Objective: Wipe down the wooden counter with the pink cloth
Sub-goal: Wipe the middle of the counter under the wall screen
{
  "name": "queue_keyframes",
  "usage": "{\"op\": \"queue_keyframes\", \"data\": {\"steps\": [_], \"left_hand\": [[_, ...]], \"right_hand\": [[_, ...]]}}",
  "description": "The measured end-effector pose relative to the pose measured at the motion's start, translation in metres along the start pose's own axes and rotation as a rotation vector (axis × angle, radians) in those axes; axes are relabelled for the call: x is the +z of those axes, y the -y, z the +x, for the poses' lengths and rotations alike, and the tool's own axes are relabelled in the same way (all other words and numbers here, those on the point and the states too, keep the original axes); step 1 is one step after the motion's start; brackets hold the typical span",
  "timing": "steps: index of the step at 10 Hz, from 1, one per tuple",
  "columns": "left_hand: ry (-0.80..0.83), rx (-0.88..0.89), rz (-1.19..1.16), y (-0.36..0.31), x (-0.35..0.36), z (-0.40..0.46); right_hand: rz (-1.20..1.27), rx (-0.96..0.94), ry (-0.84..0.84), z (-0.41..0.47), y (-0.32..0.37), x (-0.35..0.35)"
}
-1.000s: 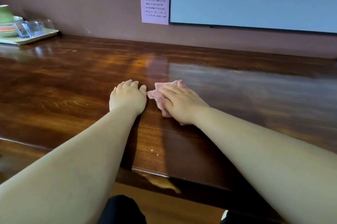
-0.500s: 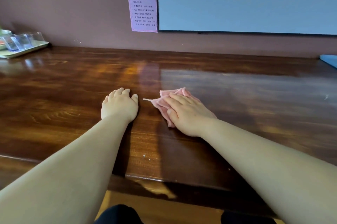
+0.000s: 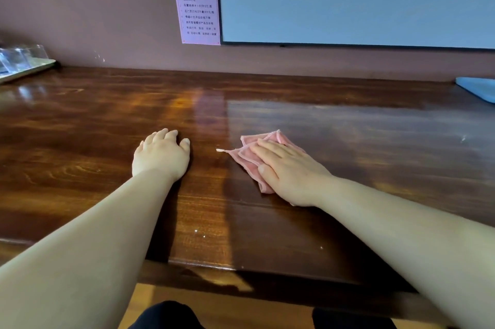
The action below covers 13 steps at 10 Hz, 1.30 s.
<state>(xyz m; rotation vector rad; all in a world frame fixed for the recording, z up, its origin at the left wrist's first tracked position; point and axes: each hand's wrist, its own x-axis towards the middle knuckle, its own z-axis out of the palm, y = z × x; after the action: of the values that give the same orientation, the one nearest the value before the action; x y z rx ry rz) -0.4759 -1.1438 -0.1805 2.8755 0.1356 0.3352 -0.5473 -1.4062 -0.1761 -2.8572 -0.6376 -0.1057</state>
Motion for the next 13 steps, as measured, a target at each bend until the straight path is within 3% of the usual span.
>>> {"op": "queue_keyframes", "data": {"steps": [2, 4, 6, 7, 9, 11, 13], "left_hand": [[0.001, -0.010, -0.002, -0.002, -0.004, -0.003], [0.010, -0.024, 0.009, -0.002, -0.004, -0.003], [0.031, -0.002, 0.057, -0.008, -0.010, -0.004], [-0.024, 0.096, 0.129, -0.019, -0.018, -0.006], [0.054, 0.180, -0.083, -0.082, -0.010, -0.032], [0.060, 0.193, -0.053, -0.096, 0.005, -0.051], [0.058, 0.209, -0.024, -0.097, 0.005, -0.054]], "right_hand": [[-0.030, 0.144, -0.035, 0.028, -0.006, -0.011], [-0.041, 0.084, 0.012, -0.004, -0.011, -0.002], [-0.046, 0.118, -0.040, 0.021, -0.012, -0.012], [-0.037, 0.135, -0.047, 0.015, -0.009, -0.012], [-0.038, 0.056, 0.004, -0.025, -0.013, -0.007], [-0.049, 0.277, -0.032, -0.003, -0.012, -0.019], [-0.024, 0.198, 0.005, -0.055, -0.019, -0.016]]}}
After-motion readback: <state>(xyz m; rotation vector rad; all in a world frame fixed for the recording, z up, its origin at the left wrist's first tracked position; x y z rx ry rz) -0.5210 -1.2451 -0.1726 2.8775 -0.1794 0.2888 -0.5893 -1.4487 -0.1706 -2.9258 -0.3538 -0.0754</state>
